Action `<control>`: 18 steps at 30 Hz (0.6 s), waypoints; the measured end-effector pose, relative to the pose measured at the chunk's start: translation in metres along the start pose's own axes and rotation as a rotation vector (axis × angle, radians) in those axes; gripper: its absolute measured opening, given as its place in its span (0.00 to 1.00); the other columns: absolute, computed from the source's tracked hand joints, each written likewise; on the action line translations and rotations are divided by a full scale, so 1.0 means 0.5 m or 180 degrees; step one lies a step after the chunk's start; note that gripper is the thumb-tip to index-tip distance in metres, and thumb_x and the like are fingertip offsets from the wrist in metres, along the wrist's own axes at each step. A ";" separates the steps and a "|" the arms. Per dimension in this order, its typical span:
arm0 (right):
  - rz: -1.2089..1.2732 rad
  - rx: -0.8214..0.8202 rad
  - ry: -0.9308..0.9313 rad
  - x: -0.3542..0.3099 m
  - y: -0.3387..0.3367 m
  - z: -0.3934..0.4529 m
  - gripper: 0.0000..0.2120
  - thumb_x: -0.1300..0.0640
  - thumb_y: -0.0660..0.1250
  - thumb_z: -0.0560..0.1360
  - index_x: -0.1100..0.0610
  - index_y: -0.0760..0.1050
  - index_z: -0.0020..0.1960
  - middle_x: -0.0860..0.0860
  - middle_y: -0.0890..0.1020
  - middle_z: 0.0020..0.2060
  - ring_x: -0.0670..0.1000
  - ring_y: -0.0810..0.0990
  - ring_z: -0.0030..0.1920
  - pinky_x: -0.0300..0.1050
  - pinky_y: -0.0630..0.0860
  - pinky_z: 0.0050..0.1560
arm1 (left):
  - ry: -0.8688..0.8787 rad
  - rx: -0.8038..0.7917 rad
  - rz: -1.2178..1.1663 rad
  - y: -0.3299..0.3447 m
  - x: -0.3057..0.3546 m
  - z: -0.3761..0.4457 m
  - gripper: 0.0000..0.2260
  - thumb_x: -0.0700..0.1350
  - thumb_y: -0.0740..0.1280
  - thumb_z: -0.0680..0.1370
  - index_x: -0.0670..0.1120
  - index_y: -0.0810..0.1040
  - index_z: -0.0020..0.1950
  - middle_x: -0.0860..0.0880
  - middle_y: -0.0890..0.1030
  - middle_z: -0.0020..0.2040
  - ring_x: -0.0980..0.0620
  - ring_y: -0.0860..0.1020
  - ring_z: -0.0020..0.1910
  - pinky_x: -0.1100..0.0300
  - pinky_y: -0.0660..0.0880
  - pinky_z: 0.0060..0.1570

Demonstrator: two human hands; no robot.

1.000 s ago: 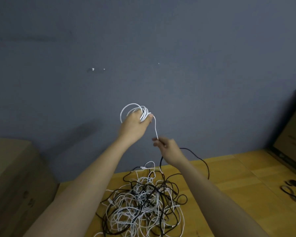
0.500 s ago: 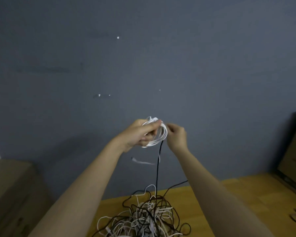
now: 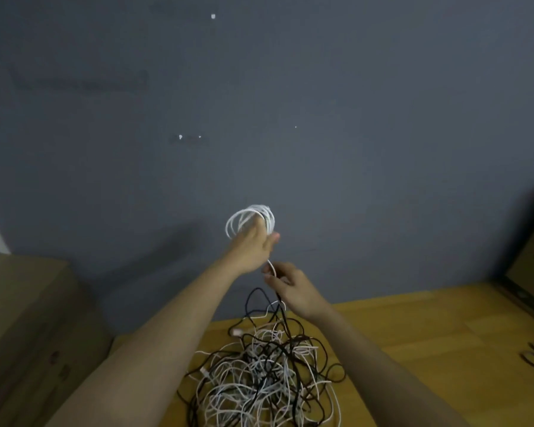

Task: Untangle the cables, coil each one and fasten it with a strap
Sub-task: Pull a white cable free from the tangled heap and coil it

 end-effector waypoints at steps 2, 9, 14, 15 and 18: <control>-0.0177 -0.0155 0.0174 0.017 -0.012 -0.007 0.12 0.60 0.57 0.81 0.59 0.77 0.60 0.54 0.75 0.54 0.49 0.74 0.53 0.28 0.67 0.48 | -0.0065 -0.0693 0.0798 0.026 -0.013 -0.016 0.17 0.49 0.57 0.82 0.36 0.65 0.63 0.37 0.76 0.59 0.39 0.75 0.57 0.51 0.70 0.53; -0.0601 -0.0175 0.0142 0.061 -0.027 -0.033 0.12 0.62 0.58 0.81 0.62 0.79 0.56 0.55 0.76 0.45 0.48 0.73 0.45 0.35 0.67 0.45 | -0.0109 -0.1591 0.0666 0.058 -0.040 -0.057 0.26 0.60 0.68 0.75 0.43 0.67 0.63 0.48 0.73 0.61 0.48 0.72 0.60 0.52 0.70 0.59; -0.1196 0.0521 0.0920 0.166 -0.077 -0.041 0.12 0.62 0.57 0.82 0.61 0.80 0.53 0.58 0.82 0.49 0.57 0.78 0.45 0.48 0.71 0.43 | -0.0048 -0.1126 0.0804 0.023 -0.066 -0.063 0.15 0.55 0.66 0.78 0.44 0.72 0.52 0.46 0.77 0.49 0.47 0.76 0.49 0.52 0.73 0.51; -0.1254 0.0560 0.1165 0.189 -0.086 -0.047 0.12 0.61 0.57 0.82 0.62 0.79 0.54 0.58 0.81 0.48 0.55 0.76 0.41 0.47 0.69 0.40 | -0.0084 -0.0988 0.0858 0.014 -0.074 -0.064 0.14 0.55 0.65 0.78 0.44 0.72 0.51 0.47 0.78 0.49 0.46 0.76 0.49 0.52 0.73 0.51; -0.1219 0.0690 0.1556 0.236 -0.103 -0.067 0.13 0.62 0.55 0.82 0.65 0.77 0.56 0.58 0.78 0.41 0.49 0.70 0.31 0.43 0.64 0.30 | -0.0152 -0.0494 0.0937 -0.019 -0.086 -0.065 0.13 0.55 0.64 0.78 0.45 0.73 0.50 0.46 0.79 0.50 0.45 0.77 0.50 0.51 0.74 0.50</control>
Point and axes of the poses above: each hand's wrist, its own z-axis towards the middle knuckle, its own y-axis out of the palm, x = y × z, the point moved 4 cm from there along z, towards the middle knuckle
